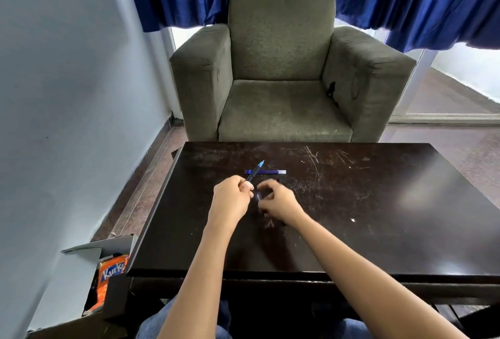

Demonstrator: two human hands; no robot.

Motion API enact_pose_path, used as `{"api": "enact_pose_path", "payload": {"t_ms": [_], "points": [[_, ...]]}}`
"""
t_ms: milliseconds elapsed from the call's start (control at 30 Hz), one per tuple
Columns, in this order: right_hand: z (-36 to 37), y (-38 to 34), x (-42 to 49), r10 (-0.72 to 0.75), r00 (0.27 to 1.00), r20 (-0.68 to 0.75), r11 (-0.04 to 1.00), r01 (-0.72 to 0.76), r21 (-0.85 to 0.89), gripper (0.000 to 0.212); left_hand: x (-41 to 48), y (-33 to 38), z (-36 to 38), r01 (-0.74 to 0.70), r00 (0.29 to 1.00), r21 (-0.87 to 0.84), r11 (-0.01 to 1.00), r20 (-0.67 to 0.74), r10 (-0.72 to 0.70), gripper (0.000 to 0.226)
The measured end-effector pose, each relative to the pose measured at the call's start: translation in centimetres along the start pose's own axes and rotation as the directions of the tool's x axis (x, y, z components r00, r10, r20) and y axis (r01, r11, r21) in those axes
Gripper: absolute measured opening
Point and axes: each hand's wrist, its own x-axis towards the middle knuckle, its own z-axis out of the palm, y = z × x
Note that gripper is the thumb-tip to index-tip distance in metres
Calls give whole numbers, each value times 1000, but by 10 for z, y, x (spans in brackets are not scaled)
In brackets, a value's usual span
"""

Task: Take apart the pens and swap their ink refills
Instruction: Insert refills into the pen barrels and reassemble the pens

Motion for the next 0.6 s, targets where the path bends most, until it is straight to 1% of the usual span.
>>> {"api": "enact_pose_path", "payload": {"t_ms": [33,67,100,133,167,200,267,333,400,500,600], "points": [[-8,-6,2,44,999,-18,971,-38,234,35,0,-1,0,-5,1000,-16,1000,2,5,24],[-16,-13,4,75,997,-15,881,-59,470,34,0,-1,0,-6,1000,-31,1000,3,7,25],[-25,-19,5,86,996,-7,742,-59,668,32,0,-1,1,-7,1000,-41,999,4,7,25],[-33,-24,5,86,996,-8,596,-45,802,30,0,-1,1,-5,1000,-49,999,5,5,25],[-42,-27,5,83,996,-18,478,-24,878,29,0,-1,2,-5,1000,-53,999,6,5,25],[-49,-28,5,76,997,-32,396,-1,918,29,0,-1,2,-7,1000,-56,998,8,8,25],[-56,-29,5,63,996,-56,310,33,950,29,0,-1,2,-20,1000,-55,998,16,21,24],[-59,-29,3,52,996,-66,282,49,958,30,-1,0,2,-26,999,-54,998,26,27,22],[-59,-31,1,35,997,-73,292,59,955,32,-1,1,3,-32,999,-59,998,35,34,22],[-57,-34,-2,1,997,-72,344,67,936,33,0,0,4,-47,998,-70,996,42,50,22],[-51,-39,-5,-79,997,-25,445,57,894,34,1,-3,4,-62,997,-99,993,40,67,25]]}}
